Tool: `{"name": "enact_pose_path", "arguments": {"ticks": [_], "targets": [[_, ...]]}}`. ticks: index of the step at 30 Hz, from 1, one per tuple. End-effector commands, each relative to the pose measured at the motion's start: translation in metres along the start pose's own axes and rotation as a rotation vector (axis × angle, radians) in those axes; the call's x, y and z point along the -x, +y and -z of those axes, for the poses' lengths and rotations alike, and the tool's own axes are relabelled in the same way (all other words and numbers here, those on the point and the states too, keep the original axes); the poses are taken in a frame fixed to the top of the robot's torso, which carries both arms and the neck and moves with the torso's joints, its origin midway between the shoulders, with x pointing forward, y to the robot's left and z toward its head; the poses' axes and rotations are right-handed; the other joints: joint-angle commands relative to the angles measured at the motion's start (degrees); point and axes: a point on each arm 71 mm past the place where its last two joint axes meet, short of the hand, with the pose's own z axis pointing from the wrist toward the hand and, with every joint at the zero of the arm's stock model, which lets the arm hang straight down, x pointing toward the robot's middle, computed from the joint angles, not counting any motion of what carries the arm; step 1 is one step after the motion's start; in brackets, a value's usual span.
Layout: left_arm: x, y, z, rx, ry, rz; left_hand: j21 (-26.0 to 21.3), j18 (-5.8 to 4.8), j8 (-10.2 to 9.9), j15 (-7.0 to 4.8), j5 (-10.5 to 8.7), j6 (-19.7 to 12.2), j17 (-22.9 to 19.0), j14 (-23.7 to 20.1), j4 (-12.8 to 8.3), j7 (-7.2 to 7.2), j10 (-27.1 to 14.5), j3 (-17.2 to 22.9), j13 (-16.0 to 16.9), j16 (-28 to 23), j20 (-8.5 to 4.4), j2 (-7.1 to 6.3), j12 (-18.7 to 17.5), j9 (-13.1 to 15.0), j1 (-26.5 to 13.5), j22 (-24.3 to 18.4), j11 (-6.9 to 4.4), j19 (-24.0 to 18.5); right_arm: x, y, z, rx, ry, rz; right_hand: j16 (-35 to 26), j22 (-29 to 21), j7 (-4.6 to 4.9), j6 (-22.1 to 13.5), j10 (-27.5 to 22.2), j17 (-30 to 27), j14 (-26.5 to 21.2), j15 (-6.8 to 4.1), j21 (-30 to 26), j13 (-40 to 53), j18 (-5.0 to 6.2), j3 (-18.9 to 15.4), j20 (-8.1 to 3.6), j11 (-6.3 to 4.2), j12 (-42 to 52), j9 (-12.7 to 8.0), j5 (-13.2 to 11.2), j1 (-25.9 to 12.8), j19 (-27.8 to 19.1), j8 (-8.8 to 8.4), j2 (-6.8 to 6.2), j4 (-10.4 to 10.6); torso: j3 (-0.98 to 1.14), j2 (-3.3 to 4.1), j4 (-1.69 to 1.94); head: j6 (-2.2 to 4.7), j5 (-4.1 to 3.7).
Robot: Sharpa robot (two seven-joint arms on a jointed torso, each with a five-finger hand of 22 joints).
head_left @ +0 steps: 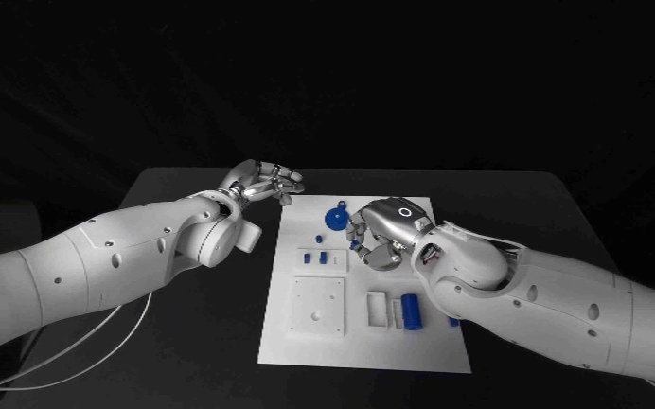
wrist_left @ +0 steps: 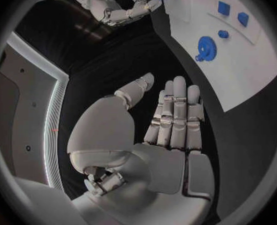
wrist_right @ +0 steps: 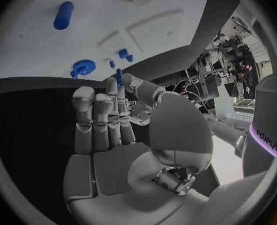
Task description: Assemble the parts on the task board
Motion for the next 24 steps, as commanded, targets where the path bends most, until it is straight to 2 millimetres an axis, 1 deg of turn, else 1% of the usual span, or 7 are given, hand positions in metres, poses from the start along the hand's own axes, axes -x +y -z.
{"name": "enact_pose_path", "arguments": {"ticks": [1, 2, 7, 10, 15, 21, 24], "targets": [[-0.001, -0.003, -0.001, -0.014, -0.008, 0.007, -0.37, 0.98, 0.23, 0.16, -0.31, 0.01, 0.08, 0.35, 0.0, 0.22, -0.36, -0.23, -0.04, -0.33, -0.15, 0.36, -0.12, -0.09, -0.31, 0.04, -0.01, -0.13, -0.007, 0.007, -0.002, 0.035, 0.023, 0.047, -0.04, 1.07, -0.18, 0.37, 0.34, -0.1, 0.01, -0.23, 0.25, 0.06, 5.4, 0.44, -0.23, 0.11, -0.03, 0.05, 0.06, -0.23, -0.02, 0.38, 0.24, -0.01, -0.06, 0.02, 0.03, -0.37, 1.06], [-0.002, -0.004, -0.002, -0.015, -0.008, 0.007, -0.37, 0.98, 0.23, 0.16, -0.31, 0.01, 0.08, 0.35, 0.0, 0.22, -0.36, -0.23, -0.04, -0.33, -0.15, 0.36, -0.12, -0.09, -0.31, 0.04, -0.01, -0.13, -0.009, 0.01, -0.003, 0.041, 0.029, 0.052, -0.04, 1.07, -0.18, 0.37, 0.34, -0.1, 0.01, -0.23, 0.25, 0.06, 5.4, 0.44, -0.23, 0.11, -0.03, 0.05, 0.06, -0.23, -0.02, 0.37, 0.24, -0.01, -0.09, 0.0, 0.03, -0.43, 1.3], [-0.005, -0.005, -0.004, -0.02, -0.011, 0.007, -0.39, 0.97, 0.25, 0.17, -0.32, 0.01, 0.09, 0.35, 0.01, 0.21, -0.36, -0.24, -0.04, -0.36, -0.14, 0.34, -0.11, -0.09, -0.33, 0.04, 0.0, -0.14, -0.024, 0.023, -0.004, 0.07, 0.056, 0.057, -0.05, 1.07, -0.18, 0.37, 0.34, -0.1, 0.01, -0.23, 0.26, 0.06, 5.4, 0.44, -0.24, 0.11, -0.04, 0.05, 0.07, -0.23, -0.02, 0.37, 0.24, -0.01, 0.02, 0.06, 0.02, -0.74, 2.26], [-0.006, -0.006, -0.004, -0.022, -0.01, 0.007, -0.4, 0.97, 0.26, 0.17, -0.32, 0.02, 0.1, 0.35, 0.01, 0.21, -0.36, -0.24, -0.04, -0.38, -0.14, 0.33, -0.11, -0.09, -0.33, 0.04, 0.0, -0.14, -0.032, 0.03, -0.004, 0.081, 0.069, 0.053, -0.05, 1.07, -0.18, 0.36, 0.35, -0.1, 0.03, -0.24, 0.26, 0.07, 5.41, 0.46, -0.25, 0.11, -0.05, 0.05, 0.09, -0.22, -0.01, 0.36, 0.27, -0.02, 0.03, 0.03, 0.08, -1.11, 2.93], [-0.008, -0.007, -0.005, -0.024, -0.009, 0.008, -0.43, 0.96, 0.29, 0.18, -0.32, 0.04, 0.12, 0.35, 0.02, 0.2, -0.34, -0.24, -0.03, -0.43, -0.13, 0.33, -0.08, -0.09, -0.32, 0.05, -0.01, -0.15, -0.042, 0.038, -0.005, 0.093, 0.09, 0.052, -0.06, 1.06, -0.17, 0.35, 0.36, -0.12, 0.06, -0.24, 0.27, 0.08, 5.41, 0.5, -0.27, 0.11, -0.08, 0.04, 0.11, -0.2, 0.01, 0.35, 0.3, -0.05, 0.04, 0.07, 0.04, -1.73, 4.16], [-0.01, -0.008, -0.006, -0.022, -0.003, 0.011, -0.45, 0.96, 0.32, 0.18, -0.32, 0.05, 0.14, 0.35, 0.02, 0.2, -0.35, -0.24, -0.03, -0.47, -0.13, 0.33, -0.07, -0.1, -0.31, 0.06, -0.01, -0.15, -0.054, 0.041, 0.0, 0.097, 0.112, 0.055, -0.07, 1.06, -0.17, 0.35, 0.37, -0.12, 0.08, -0.24, 0.28, 0.09, 5.41, 0.52, -0.28, 0.11, -0.11, 0.03, 0.14, -0.2, 0.02, 0.34, 0.31, -0.08, 0.01, 0.04, 0.05, -2.1, 4.5], [-0.011, -0.008, -0.006, -0.022, -0.002, 0.012, -0.46, 0.96, 0.32, 0.19, -0.32, 0.04, 0.15, 0.35, 0.02, 0.2, -0.35, -0.24, -0.03, -0.5, -0.12, 0.32, -0.07, -0.1, -0.31, 0.06, 0.0, -0.16, -0.058, 0.043, 0.0, 0.1, 0.116, 0.055, -0.08, 1.06, -0.17, 0.35, 0.38, -0.13, 0.09, -0.24, 0.29, 0.1, 5.41, 0.53, -0.29, 0.11, -0.12, 0.02, 0.15, -0.19, 0.03, 0.33, 0.31, -0.11, 0.08, 0.07, -0.05, -2.25, 4.75]]}}
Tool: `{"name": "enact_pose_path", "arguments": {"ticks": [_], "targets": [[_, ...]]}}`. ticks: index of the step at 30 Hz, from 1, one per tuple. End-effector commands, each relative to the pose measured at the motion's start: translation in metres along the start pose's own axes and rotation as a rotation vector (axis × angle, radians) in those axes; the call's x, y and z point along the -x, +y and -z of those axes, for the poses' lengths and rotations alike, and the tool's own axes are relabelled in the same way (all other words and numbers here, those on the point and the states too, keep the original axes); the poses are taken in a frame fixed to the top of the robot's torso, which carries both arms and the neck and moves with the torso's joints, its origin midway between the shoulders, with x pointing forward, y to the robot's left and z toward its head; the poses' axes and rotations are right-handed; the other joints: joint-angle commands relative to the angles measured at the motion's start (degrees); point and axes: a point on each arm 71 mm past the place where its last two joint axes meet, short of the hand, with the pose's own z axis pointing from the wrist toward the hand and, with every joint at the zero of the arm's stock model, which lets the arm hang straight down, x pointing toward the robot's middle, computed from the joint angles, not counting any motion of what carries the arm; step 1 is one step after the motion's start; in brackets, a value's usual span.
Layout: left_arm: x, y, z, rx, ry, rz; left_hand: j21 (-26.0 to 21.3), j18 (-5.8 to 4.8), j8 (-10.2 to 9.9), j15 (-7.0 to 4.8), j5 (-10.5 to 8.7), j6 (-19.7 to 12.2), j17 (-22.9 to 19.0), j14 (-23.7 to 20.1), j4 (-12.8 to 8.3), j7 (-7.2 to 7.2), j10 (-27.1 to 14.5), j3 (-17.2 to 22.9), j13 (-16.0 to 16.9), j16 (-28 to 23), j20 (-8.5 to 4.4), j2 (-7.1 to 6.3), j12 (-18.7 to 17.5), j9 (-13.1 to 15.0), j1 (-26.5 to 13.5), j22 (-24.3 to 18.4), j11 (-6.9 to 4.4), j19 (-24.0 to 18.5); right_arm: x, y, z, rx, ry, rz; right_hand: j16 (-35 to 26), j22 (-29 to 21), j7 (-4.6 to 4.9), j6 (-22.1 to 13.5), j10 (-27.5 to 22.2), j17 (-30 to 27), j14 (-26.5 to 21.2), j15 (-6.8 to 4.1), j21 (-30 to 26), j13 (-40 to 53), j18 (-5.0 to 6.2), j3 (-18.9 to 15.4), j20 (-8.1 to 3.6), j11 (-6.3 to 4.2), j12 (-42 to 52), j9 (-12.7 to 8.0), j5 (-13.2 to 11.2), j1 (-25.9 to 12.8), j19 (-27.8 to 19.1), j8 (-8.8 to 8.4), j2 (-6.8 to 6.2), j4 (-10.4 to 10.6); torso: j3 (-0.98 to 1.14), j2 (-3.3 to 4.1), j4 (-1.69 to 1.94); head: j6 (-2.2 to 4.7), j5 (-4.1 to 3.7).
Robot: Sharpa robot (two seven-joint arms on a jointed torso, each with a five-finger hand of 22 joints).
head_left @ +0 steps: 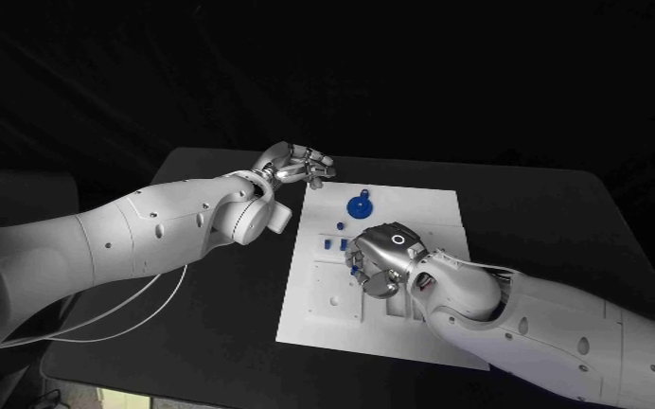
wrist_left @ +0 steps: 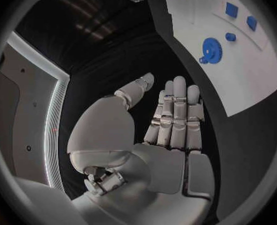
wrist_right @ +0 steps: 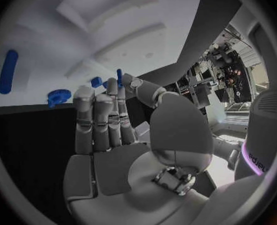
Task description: Assemble the parts on the task board
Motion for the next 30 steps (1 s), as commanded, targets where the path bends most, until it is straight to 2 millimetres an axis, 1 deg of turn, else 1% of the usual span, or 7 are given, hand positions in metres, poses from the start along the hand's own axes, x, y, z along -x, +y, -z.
{"name": "enact_pose_path", "arguments": {"ticks": [1, 4, 7, 11, 19, 25, 30], "targets": [[-0.002, -0.002, -0.001, -0.012, -0.003, 0.008, -0.24, 0.48, 0.33, 0.1, -0.32, 0.12, 0.1, 0.43, 0.02, 0.28, -0.37, -0.25, -0.03, -0.14, -0.22, 0.31, -0.07, -0.06, -0.31, 0.06, 0.01, -0.07, -0.003, 0.004, 0.0, 0.013, 0.013, 0.028, -0.08, 1.07, -0.16, 0.36, 0.39, -0.09, 0.01, -0.33, 0.29, 0.1, 5.41, 0.38, -0.38, 0.11, -0.12, 0.06, 0.2, -0.04, -0.06, 0.14, 0.47, 0.06, 0.09, 0.03, -0.13, -0.23, 0.33], [-0.002, -0.003, -0.001, -0.012, -0.001, 0.009, -0.24, 0.48, 0.33, 0.1, -0.32, 0.12, 0.11, 0.43, 0.03, 0.28, -0.38, -0.25, -0.03, -0.16, -0.22, 0.32, -0.07, -0.06, -0.32, 0.07, 0.02, -0.07, -0.006, 0.004, 0.0, 0.013, 0.02, 0.026, -0.08, 1.07, -0.16, 0.36, 0.4, -0.09, 0.02, -0.33, 0.3, 0.11, 5.41, 0.39, -0.39, 0.11, -0.13, 0.06, 0.2, -0.04, -0.05, 0.14, 0.47, 0.04, 0.08, 0.01, -0.1, -0.46, 0.44], [-0.002, -0.003, -0.001, -0.012, 0.0, 0.009, -0.26, 0.47, 0.34, 0.11, -0.32, 0.11, 0.13, 0.44, 0.05, 0.28, -0.39, -0.24, -0.03, -0.18, -0.22, 0.34, -0.06, -0.07, -0.32, 0.07, 0.02, -0.07, -0.008, 0.005, 0.001, 0.013, 0.026, 0.025, -0.08, 1.07, -0.16, 0.37, 0.42, -0.09, 0.04, -0.33, 0.31, 0.11, 5.41, 0.39, -0.39, 0.11, -0.14, 0.06, 0.2, -0.05, -0.04, 0.14, 0.48, 0.03, 0.0, -0.02, -0.06, -0.59, 0.5], [-0.002, -0.002, -0.001, -0.01, -0.001, 0.008, -0.27, 0.47, 0.35, 0.11, -0.32, 0.1, 0.15, 0.45, 0.06, 0.28, -0.4, -0.25, -0.03, -0.22, -0.21, 0.34, -0.06, -0.08, -0.32, 0.08, 0.02, -0.07, -0.011, 0.004, 0.001, 0.011, 0.031, 0.024, -0.09, 1.07, -0.16, 0.37, 0.43, -0.1, 0.06, -0.34, 0.31, 0.12, 5.41, 0.4, -0.4, 0.11, -0.15, 0.05, 0.2, -0.06, -0.03, 0.14, 0.48, 0.02, 0.04, 0.02, -0.12, -0.8, 0.69], [-0.002, -0.002, -0.001, -0.01, 0.001, 0.009, -0.29, 0.47, 0.36, 0.12, -0.32, 0.07, 0.18, 0.46, 0.08, 0.29, -0.42, -0.25, -0.03, -0.27, -0.21, 0.34, -0.05, -0.1, -0.32, 0.1, 0.03, -0.07, -0.014, 0.004, 0.002, 0.01, 0.04, 0.023, -0.1, 1.06, -0.16, 0.38, 0.46, -0.11, 0.09, -0.34, 0.32, 0.14, 5.41, 0.41, -0.42, 0.1, -0.18, 0.05, 0.21, -0.09, -0.01, 0.13, 0.49, 0.0, 0.01, 0.0, -0.08, -1.01, 0.87], [-0.002, -0.002, -0.001, -0.01, 0.001, 0.009, -0.31, 0.46, 0.38, 0.12, -0.33, 0.05, 0.21, 0.48, 0.11, 0.29, -0.43, -0.26, -0.03, -0.31, -0.2, 0.34, -0.04, -0.11, -0.33, 0.11, 0.03, -0.06, -0.017, 0.006, 0.002, 0.013, 0.042, 0.02, -0.1, 1.05, -0.16, 0.39, 0.47, -0.12, 0.1, -0.34, 0.33, 0.16, 5.41, 0.42, -0.42, 0.1, -0.2, 0.04, 0.22, -0.12, 0.01, 0.13, 0.49, -0.02, -0.01, 0.0, -0.12, -1.04, 0.89], [-0.002, -0.002, -0.001, -0.01, 0.003, 0.009, -0.33, 0.46, 0.39, 0.12, -0.33, 0.03, 0.24, 0.5, 0.13, 0.3, -0.45, -0.26, -0.03, -0.35, -0.2, 0.35, -0.03, -0.12, -0.34, 0.12, 0.04, -0.06, -0.019, 0.008, 0.001, 0.015, 0.045, 0.017, -0.11, 1.05, -0.16, 0.39, 0.49, -0.12, 0.12, -0.34, 0.34, 0.17, 5.41, 0.43, -0.43, 0.1, -0.23, 0.04, 0.22, -0.14, 0.02, 0.12, 0.5, -0.03, -0.01, 0.01, -0.11, -1.19, 1.1]]}}
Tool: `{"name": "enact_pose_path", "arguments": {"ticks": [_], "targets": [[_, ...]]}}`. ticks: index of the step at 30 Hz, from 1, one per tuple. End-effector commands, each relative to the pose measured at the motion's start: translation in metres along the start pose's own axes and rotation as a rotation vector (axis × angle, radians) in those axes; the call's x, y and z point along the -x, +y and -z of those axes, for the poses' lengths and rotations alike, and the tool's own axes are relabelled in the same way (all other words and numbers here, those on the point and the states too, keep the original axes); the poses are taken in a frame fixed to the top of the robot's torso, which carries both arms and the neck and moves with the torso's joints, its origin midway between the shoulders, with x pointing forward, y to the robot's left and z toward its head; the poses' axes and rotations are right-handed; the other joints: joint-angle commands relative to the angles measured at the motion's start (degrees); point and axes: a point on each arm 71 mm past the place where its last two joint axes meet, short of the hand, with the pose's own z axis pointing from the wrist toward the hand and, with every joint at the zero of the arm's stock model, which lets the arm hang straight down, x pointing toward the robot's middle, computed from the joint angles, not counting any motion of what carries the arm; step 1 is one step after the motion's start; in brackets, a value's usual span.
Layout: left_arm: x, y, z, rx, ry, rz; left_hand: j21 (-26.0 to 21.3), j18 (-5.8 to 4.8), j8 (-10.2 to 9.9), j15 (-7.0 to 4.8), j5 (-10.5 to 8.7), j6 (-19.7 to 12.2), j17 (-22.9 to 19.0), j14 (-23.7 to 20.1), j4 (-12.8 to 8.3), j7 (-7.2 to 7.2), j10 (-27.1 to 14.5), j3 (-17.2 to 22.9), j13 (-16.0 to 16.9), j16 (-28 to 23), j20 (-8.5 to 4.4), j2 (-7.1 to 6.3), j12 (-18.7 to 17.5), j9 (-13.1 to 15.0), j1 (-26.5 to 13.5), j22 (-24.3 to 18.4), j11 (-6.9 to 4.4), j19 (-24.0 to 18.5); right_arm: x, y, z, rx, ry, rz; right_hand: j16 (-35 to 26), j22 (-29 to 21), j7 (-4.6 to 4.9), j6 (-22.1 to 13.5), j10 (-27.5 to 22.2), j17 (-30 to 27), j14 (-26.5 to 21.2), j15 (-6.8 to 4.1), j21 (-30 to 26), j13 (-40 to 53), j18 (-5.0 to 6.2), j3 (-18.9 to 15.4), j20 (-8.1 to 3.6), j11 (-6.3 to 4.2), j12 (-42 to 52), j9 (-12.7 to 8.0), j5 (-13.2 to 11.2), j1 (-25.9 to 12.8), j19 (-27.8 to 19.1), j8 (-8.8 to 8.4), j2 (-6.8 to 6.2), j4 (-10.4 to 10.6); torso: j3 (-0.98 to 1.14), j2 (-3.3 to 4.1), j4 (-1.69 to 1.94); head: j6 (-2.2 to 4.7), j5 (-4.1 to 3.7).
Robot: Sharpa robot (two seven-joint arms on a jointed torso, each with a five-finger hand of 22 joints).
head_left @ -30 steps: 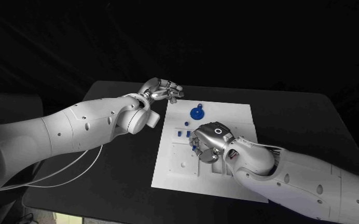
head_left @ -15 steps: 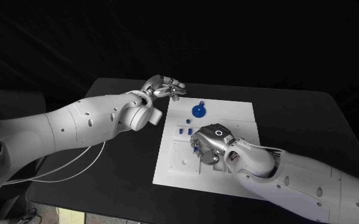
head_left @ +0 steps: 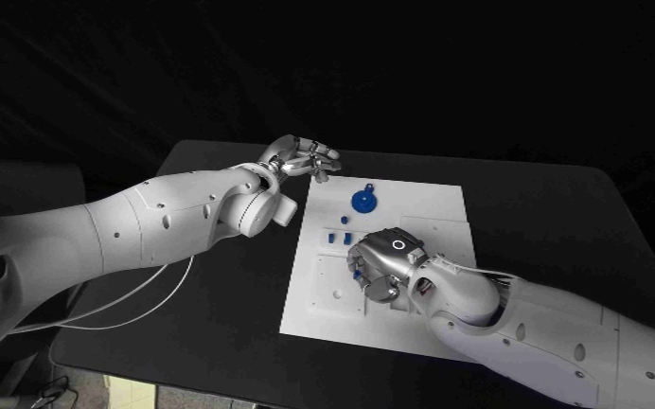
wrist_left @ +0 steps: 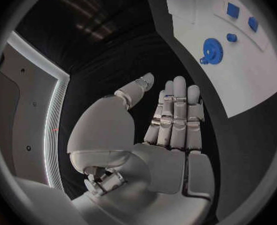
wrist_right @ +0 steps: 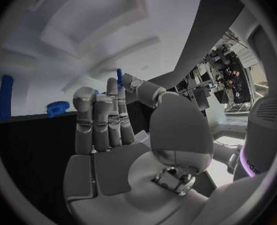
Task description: Assemble the parts on the task board
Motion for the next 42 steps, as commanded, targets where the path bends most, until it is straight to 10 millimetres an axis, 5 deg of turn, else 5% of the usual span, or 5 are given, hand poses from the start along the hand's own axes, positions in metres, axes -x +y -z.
{"name": "enact_pose_path", "arguments": {"ticks": [1, 33, 42], "targets": [[-0.001, -0.002, -0.001, -0.01, 0.003, 0.007, -0.33, 0.89, 0.39, -0.05, -0.33, 0.13, 0.09, 0.35, 0.13, 0.39, -0.34, -0.26, -0.03, -0.36, -0.21, 0.35, -0.03, -0.08, -0.34, 0.08, -0.07, -0.05, -0.002, 0.002, 0.0, 0.011, 0.011, 0.012, -0.11, 1.06, -0.15, 0.4, 0.38, -0.07, 0.13, -0.36, 0.34, 0.05, 5.4, 0.45, -0.36, -0.02, -0.23, 0.03, 0.23, -0.14, 0.17, 0.28, 0.51, -0.03, -0.02, 0.02, 0.02, -0.18, 0.18], [-0.002, -0.002, 0.0, -0.007, 0.006, 0.008, -0.42, 0.89, 0.47, -0.04, -0.33, 0.06, 0.25, 0.41, 0.17, 0.4, -0.4, -0.27, -0.02, -0.57, -0.2, 0.32, 0.01, -0.14, -0.29, 0.15, -0.06, -0.05, -0.017, 0.002, -0.004, 0.004, 0.077, 0.026, -0.35, 0.97, 0.0, 0.07, 0.09, -0.17, -0.03, -0.21, 0.19, 0.08, 5.4, 0.48, -0.3, 0.14, -0.74, -0.11, 0.55, -0.63, 0.0, 0.02, 0.43, -0.06, 0.02, 0.02, -0.06, -0.45, 0.3], [-0.001, -0.001, 0.0, -0.002, 0.007, 0.008, -0.46, 0.89, 0.49, -0.03, -0.34, 0.01, 0.3, 0.4, 0.18, 0.41, -0.46, -0.29, -0.03, -0.65, -0.19, 0.26, 0.01, -0.16, -0.3, 0.17, -0.05, -0.06, -0.014, -0.004, -0.001, -0.009, 0.039, -0.034, -0.56, 0.81, 2.29, -5.22, -5.3, -0.25, -0.52, 1.91, -0.3, -1.18, 5.4, -4.77, -0.22, 2.35, -4.57, -1.41, 0.22, -4.5, -0.36, -2.8, -3.79, 1.63, -0.04, -0.05, -0.07, -0.4, 0.16]]}}
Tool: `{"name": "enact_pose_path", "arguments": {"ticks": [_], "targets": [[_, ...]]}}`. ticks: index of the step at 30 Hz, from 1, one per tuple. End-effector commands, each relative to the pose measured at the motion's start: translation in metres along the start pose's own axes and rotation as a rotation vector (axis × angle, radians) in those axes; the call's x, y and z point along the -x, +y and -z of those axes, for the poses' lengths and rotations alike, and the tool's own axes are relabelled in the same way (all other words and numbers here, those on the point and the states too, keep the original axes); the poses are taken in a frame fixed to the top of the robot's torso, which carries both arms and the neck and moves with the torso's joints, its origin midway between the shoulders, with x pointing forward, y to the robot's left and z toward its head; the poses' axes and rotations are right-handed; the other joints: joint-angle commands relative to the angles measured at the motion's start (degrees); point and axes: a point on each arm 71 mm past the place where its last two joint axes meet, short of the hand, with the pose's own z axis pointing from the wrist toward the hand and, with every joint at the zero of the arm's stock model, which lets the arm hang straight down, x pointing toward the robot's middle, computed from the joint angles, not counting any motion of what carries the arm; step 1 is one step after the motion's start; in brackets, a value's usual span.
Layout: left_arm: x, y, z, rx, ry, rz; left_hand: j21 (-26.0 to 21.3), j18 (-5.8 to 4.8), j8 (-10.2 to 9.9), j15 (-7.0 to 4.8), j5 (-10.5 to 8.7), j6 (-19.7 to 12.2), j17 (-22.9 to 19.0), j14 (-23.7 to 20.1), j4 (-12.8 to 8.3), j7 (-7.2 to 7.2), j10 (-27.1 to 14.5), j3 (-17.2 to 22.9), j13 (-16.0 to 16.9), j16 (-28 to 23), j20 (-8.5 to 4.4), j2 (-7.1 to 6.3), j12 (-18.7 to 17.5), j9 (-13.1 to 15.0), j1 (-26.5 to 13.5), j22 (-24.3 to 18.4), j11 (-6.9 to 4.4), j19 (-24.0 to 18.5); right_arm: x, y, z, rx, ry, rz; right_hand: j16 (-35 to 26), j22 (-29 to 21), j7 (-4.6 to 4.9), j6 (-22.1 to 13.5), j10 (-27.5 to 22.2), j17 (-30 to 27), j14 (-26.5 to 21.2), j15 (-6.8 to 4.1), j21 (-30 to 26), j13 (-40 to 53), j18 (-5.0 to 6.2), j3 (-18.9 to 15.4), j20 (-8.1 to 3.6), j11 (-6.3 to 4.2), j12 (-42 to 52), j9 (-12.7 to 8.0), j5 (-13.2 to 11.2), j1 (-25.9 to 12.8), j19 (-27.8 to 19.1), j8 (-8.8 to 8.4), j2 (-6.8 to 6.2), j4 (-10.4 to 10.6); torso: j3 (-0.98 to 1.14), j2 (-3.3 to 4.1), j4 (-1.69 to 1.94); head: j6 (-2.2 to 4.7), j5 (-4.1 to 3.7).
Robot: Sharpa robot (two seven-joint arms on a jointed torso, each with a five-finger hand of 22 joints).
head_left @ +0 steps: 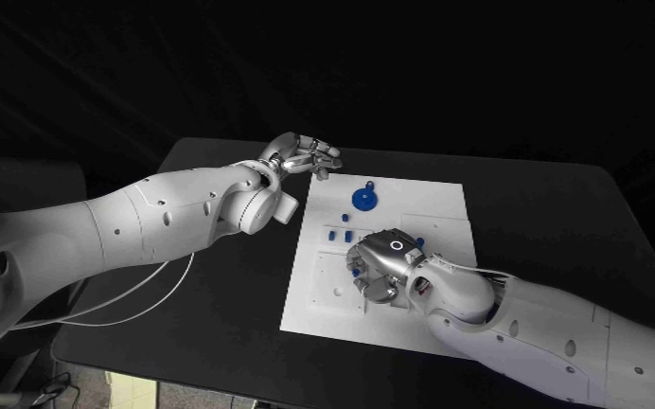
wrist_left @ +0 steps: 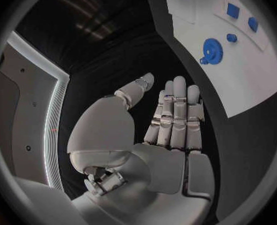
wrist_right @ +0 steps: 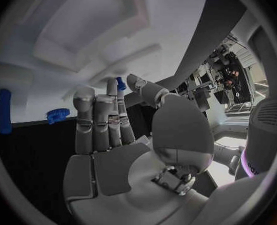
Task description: Assemble the parts on the task board
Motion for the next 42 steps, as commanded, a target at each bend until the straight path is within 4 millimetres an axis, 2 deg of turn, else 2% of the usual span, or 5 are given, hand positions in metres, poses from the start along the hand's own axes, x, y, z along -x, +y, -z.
{"name": "enact_pose_path", "arguments": {"ticks": [1, 16, 28, 32, 42], "targets": [[-0.001, -0.002, 0.0, -0.004, 0.008, 0.008, -0.24, 0.48, 0.26, 0.12, -0.35, 0.01, 0.1, 0.28, 0.19, 0.42, -0.56, -0.29, -0.04, -0.32, -0.2, 0.26, 0.0, -0.07, -0.3, 0.08, 0.06, -0.06, -0.003, -0.002, 0.004, -0.008, 0.0, -0.038, -0.29, 0.77, 0.93, -1.64, -1.72, -0.06, -0.14, 0.72, -0.37, -1.03, 5.41, -1.84, -0.16, 0.84, -1.46, -0.25, 0.02, -0.35, -0.61, -0.56, -0.91, -0.1, -0.02, -0.01, 0.02, 0.1, -0.1], [0.002, 0.0, 0.0, -0.002, 0.0, 0.005, -0.29, 0.47, 0.28, 0.14, -0.37, -0.07, 0.18, 0.28, 0.24, 0.46, -0.66, -0.32, -0.05, -0.44, -0.18, 0.23, -0.01, -0.12, -0.33, 0.11, 0.09, -0.07, 0.029, -0.019, 0.027, -0.054, -0.148, -0.103, -0.6, 0.49, 1.92, -4.58, -6.57, -0.46, -1.35, 2.55, -1.88, -3.08, 5.41, -5.69, 0.01, 2.77, -3.59, -0.77, -0.01, -0.5, -1.93, -1.48, -1.46, -1.96, 0.02, -0.09, -0.09, 0.98, -0.86], [0.004, 0.0, -0.001, -0.003, -0.006, 0.005, -0.33, 0.47, 0.29, 0.15, -0.38, -0.11, 0.23, 0.28, 0.27, 0.48, -0.72, -0.32, -0.06, -0.51, -0.17, 0.22, -0.02, -0.14, -0.33, 0.13, 0.11, -0.08, 0.083, -0.095, 0.046, -0.189, -0.073, -0.219, -0.09, 0.91, 1.28, -5.42, -6.1, -0.6, -1.03, 2.38, -1.58, -3.49, 5.41, -5.85, 0.17, 2.59, -3.24, -0.72, -0.34, -0.28, -1.44, -1.33, -1.37, -1.49, 0.07, -0.24, -0.35, 2.1, -2.39], [0.005, 0.001, -0.001, -0.002, -0.006, 0.005, -0.34, 0.47, 0.3, 0.16, -0.38, -0.12, 0.24, 0.28, 0.27, 0.49, -0.73, -0.33, -0.06, -0.53, -0.17, 0.21, -0.02, -0.15, -0.33, 0.14, 0.11, -0.09, 0.084, -0.108, 0.051, -0.212, -0.041, -0.177, 0.42, 1.01, 2.12, -6.85, -6.64, -0.57, -0.6, 2.45, -1.26, -3.86, 5.41, -7.58, -0.22, 2.62, -3.42, -1.02, 0.65, -0.41, -0.93, -1.85, -1.22, -1.52, 0.16, -0.29, -0.44, 2.17, -2.57], [0.005, 0.001, -0.001, -0.003, -0.005, 0.005, -0.43, 0.48, 0.37, 0.17, -0.35, -0.16, 0.37, 0.28, 0.2, 0.5, -0.79, -0.24, -0.05, -0.69, -0.16, 0.32, 0.01, -0.19, -0.09, 0.19, 0.13, -0.11, 0.075, -0.116, 0.051, -0.242, 0.055, -0.058, 0.57, 0.91, 1.22, -8.18, -8.49, -0.8, -0.82, 2.47, -1.51, -4.85, 5.41, -11.07, -0.25, 2.68, -3.67, -1.23, -0.2, -1.86, -1.14, -1.98, -1.36, -1.29, 0.19, -0.2, -0.34, 2.23, -2.9]]}}
